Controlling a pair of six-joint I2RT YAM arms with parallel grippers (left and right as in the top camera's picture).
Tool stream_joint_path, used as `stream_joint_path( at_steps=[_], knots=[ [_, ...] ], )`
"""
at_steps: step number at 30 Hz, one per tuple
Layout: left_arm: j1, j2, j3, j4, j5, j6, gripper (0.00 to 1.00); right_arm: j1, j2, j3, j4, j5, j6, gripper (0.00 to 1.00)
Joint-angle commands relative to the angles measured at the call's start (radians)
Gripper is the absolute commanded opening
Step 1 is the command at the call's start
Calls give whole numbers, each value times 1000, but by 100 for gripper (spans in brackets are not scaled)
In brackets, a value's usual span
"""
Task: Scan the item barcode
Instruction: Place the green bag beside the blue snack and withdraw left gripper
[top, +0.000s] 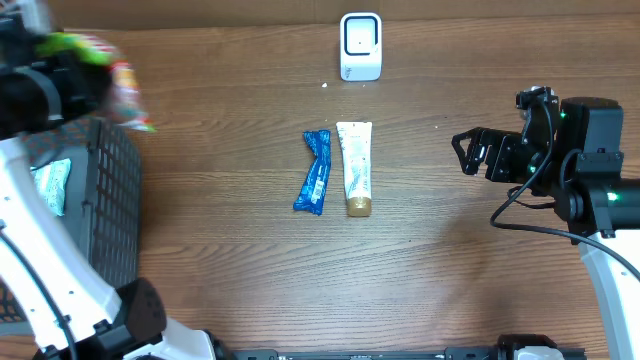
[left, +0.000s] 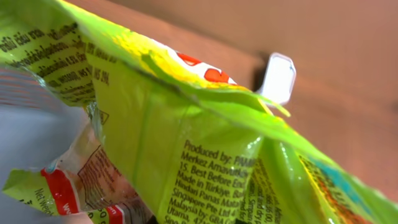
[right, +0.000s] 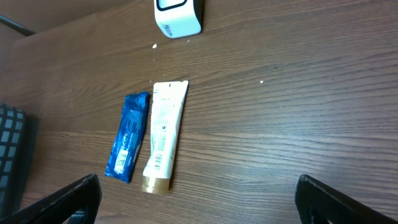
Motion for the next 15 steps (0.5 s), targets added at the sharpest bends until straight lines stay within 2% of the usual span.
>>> stream_joint_path(
  at_steps=[1,3,7,15],
  knots=[
    [-142,-5,15,-34,-149,8,4,3,-2,28,4,-6,-3,100],
    [-219,9,2,-58,-227,-24,4,3,-2,28,4,-6,-3,100],
    [-373,48,-76,-69,-370,-161,4,3,-2,28,4,-6,-3,100],
    [-538,135,-357,90,-383,-359,4,3,-2,28,-5,-6,-4,100]
  ],
)
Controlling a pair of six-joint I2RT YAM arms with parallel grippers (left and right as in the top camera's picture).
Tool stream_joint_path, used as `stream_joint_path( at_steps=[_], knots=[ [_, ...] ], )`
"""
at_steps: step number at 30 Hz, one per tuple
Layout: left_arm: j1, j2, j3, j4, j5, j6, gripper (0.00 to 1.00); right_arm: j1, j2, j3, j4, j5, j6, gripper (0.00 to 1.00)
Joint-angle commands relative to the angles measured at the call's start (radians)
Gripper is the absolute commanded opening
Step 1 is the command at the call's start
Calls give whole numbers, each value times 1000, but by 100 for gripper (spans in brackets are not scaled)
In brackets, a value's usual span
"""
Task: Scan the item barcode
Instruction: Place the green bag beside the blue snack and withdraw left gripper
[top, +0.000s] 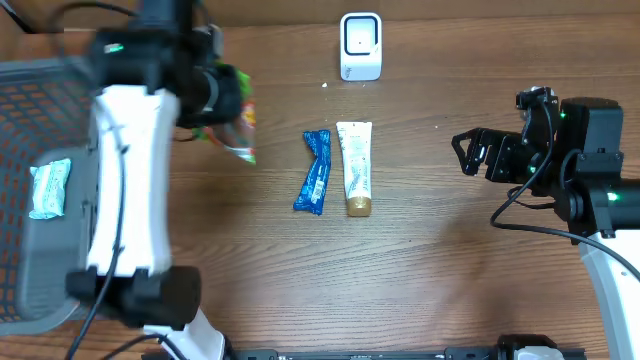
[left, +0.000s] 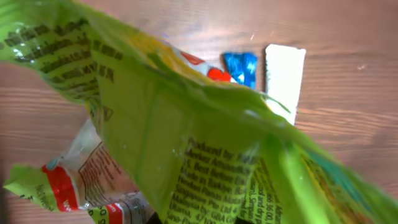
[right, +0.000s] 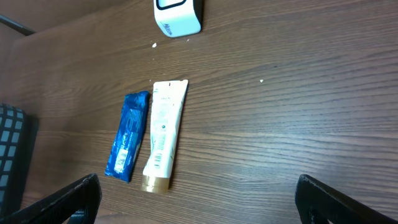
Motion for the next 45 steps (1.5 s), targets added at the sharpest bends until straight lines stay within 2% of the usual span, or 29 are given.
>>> stream_joint_path(
  at_steps=[1,9,14,17,19,20,22,27,33,39,41,45],
  knots=[
    [-78,60,-191,105,-37,-157,4,3,-2,28,-6,-6,-4,100],
    [-143,119,-500,389,-37,-234,4,3,-2,28,-11,-6,-4,100],
    [-140,167,-595,505,-39,-233,4,3,-2,28,-11,-6,-4,100],
    [-140,194,-603,512,-41,-233,7,3,-2,28,-12,-6,-4,100],
    [-140,203,-603,512,-41,-233,27,3,-2,28,-12,-6,-4,100],
    [-140,202,-602,509,-38,-222,56,3,-2,28,-12,-6,-4,100],
    [-138,201,-584,499,-16,-181,69,3,-2,28,-12,-6,-4,100],
    [-103,196,-362,332,0,-135,72,3,-2,28,-12,-6,-4,100],
    [-68,186,45,127,-4,-68,71,3,-2,28,-12,-6,-4,100],
    [-30,175,403,-75,-89,-36,72,3,-2,28,-12,-6,-4,100],
    [-3,165,485,-148,-129,-34,72,3,-2,28,-12,-6,-4,100],
    [73,98,500,-146,-164,16,75,3,-2,28,-13,-6,-3,100]
  ],
)
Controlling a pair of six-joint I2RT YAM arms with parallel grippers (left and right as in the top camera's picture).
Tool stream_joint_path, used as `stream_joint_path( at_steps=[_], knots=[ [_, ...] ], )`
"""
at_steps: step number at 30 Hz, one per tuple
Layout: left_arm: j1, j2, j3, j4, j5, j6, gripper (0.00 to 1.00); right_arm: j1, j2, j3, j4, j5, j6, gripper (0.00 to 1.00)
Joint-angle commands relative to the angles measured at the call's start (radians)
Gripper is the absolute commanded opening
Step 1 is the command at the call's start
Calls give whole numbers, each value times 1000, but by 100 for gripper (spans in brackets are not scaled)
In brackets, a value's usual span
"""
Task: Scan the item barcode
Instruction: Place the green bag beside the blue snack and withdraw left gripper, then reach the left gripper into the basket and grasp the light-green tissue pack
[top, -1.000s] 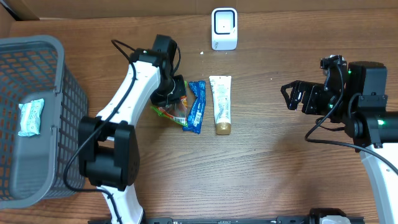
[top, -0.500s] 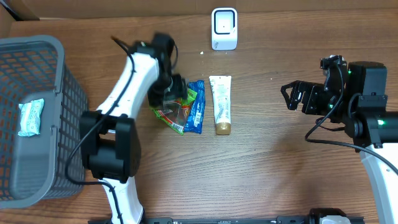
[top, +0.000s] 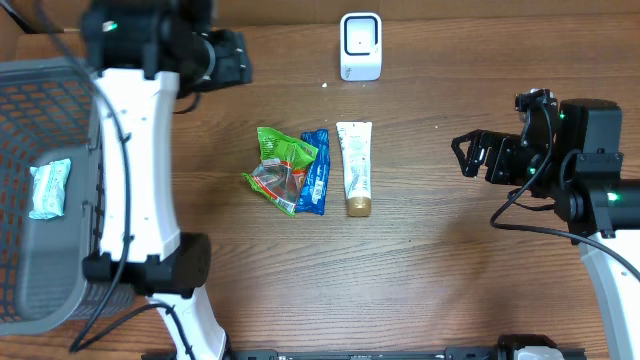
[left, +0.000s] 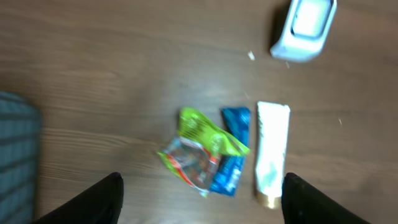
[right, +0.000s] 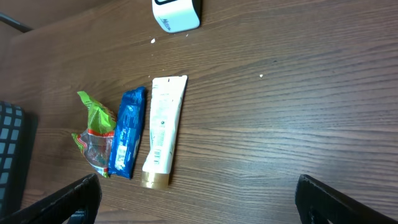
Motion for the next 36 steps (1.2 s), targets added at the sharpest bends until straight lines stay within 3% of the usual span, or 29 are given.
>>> stream_joint_path(
  at_steps=[1,9,15,23,28,36],
  knots=[
    [92,-76,26,-8,-78,60,75,3,-2,28,1,-7,-4,100],
    [423,-177,24,-8,28,106,73,3,-2,28,-26,-6,-5,100],
    [597,-215,-1,-8,30,124,72,3,-2,28,-29,-6,-5,100],
    [754,-221,-257,1,10,136,71,3,-2,28,-29,-6,-5,100],
    [818,-221,-431,114,-1,155,71,3,-2,28,-21,-6,-5,100],
    [855,-221,-700,435,-70,178,74,3,-2,28,-10,-6,-5,100]
  ],
)
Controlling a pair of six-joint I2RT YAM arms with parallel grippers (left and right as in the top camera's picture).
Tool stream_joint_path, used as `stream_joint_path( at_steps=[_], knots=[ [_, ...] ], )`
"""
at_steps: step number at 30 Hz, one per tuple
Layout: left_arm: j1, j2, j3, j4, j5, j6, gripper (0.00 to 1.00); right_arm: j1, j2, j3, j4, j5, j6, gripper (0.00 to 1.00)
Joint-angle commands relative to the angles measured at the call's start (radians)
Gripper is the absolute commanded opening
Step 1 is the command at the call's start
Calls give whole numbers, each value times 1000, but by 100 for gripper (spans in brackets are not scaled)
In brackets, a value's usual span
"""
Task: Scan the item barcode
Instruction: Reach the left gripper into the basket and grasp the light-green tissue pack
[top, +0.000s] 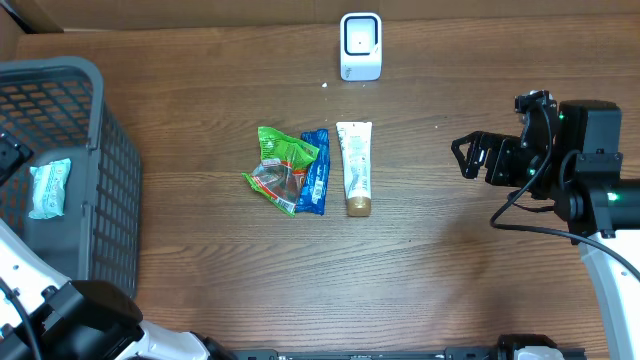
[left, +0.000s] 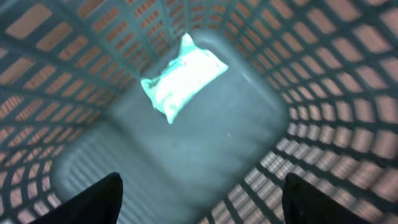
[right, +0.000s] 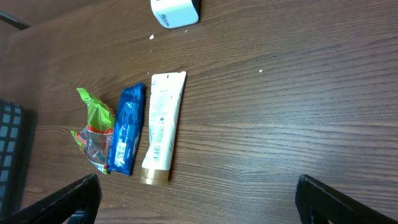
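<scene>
A white scanner (top: 360, 45) stands at the table's back edge. In front of it lie a crumpled green snack packet (top: 280, 166), a blue packet (top: 315, 172) and a cream tube (top: 354, 168), side by side. The same three show in the right wrist view: green packet (right: 94, 127), blue packet (right: 126, 129), tube (right: 160, 127). My left gripper (left: 200, 182) is open over the inside of the grey basket (left: 323, 81), above a pale teal packet (left: 182, 76). My right gripper (right: 198, 183) hangs open and empty at the right (top: 468, 155).
The grey basket (top: 110, 180) fills the left edge of the table, with the teal packet (top: 48, 188) on its floor. Parts of the left arm (top: 60, 310) rise at the lower left. The right arm's body (top: 590, 160) is at the far right.
My left gripper, then open over the table's back left looking down at the three items, is now over the basket with the teal packet below it. The right arm has barely shifted.
My left gripper first held the green packet high at the far left near the basket. Then it held it over the table left of the blue packet. Later the packet lay beside the blue one and the gripper was open. Now that gripper is over the basket.
</scene>
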Motion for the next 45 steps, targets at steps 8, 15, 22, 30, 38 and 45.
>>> stream_joint_path(
  at_steps=[8,15,22,30,38,45],
  knots=[
    [0,9,-288,343,-117,37,81,3,-2,28,10,-6,-5,100],
    [0,35,-410,510,-85,174,89,3,-2,28,15,-6,-5,100],
    [0,105,-437,557,-61,417,94,3,-2,28,17,-6,-4,100],
    [0,205,-437,611,-53,422,96,3,-2,28,17,-6,-4,100],
    [0,312,-437,645,-53,421,95,3,-2,28,17,-6,-2,100],
    [-1,377,-437,627,-23,416,64,3,-2,28,18,-7,0,100]
  ],
)
